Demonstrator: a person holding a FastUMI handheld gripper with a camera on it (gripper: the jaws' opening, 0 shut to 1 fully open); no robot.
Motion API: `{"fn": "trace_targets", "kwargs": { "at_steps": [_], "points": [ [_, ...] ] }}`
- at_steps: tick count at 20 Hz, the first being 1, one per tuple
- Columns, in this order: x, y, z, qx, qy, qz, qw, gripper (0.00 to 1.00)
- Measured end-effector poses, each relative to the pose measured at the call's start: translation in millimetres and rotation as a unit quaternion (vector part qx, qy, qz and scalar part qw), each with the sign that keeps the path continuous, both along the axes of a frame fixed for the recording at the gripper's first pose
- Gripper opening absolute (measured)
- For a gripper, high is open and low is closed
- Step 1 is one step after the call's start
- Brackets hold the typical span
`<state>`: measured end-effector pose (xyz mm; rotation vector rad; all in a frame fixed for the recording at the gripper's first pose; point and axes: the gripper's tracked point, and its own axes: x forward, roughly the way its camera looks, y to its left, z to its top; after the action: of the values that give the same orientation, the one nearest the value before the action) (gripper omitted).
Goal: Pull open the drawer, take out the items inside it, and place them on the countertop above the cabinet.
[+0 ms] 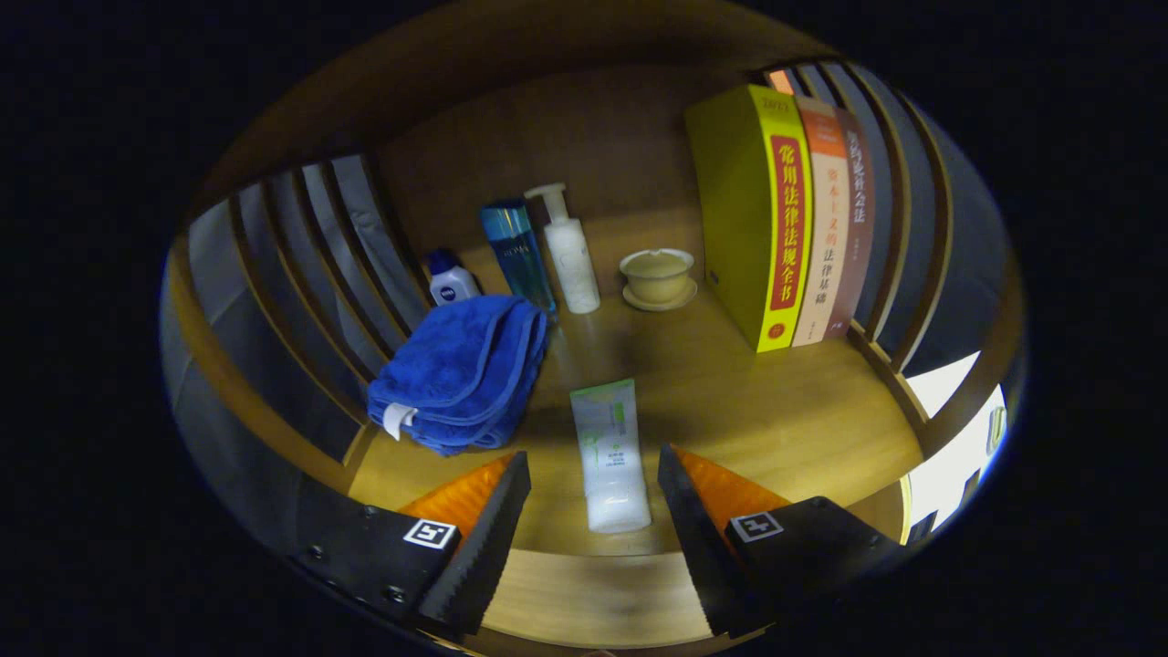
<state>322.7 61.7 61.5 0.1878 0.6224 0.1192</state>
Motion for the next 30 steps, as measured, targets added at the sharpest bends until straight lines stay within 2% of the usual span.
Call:
{"fn": "trace_targets", "kwargs": {
  "at_steps": [7,14,17,23,30],
  "points": [
    [-68.6,-15.6,39.8,-0.029,-0.095,-0.013,0.995,0.95],
    [-132.9,-20.6,37.3,-0.014,-0.122,-0.023,0.992,0.96],
    [-155.1,-25.7,29.8,-0.018,-0.13,-0.033,0.991,0.98],
    [-193.2,-16.9,6.7,-0.02,-0.132,-0.029,0.991,0.99],
    [-237.9,-11.6,-24.2,-0.05,-0.157,-0.029,0.986,0.99]
  ]
}}
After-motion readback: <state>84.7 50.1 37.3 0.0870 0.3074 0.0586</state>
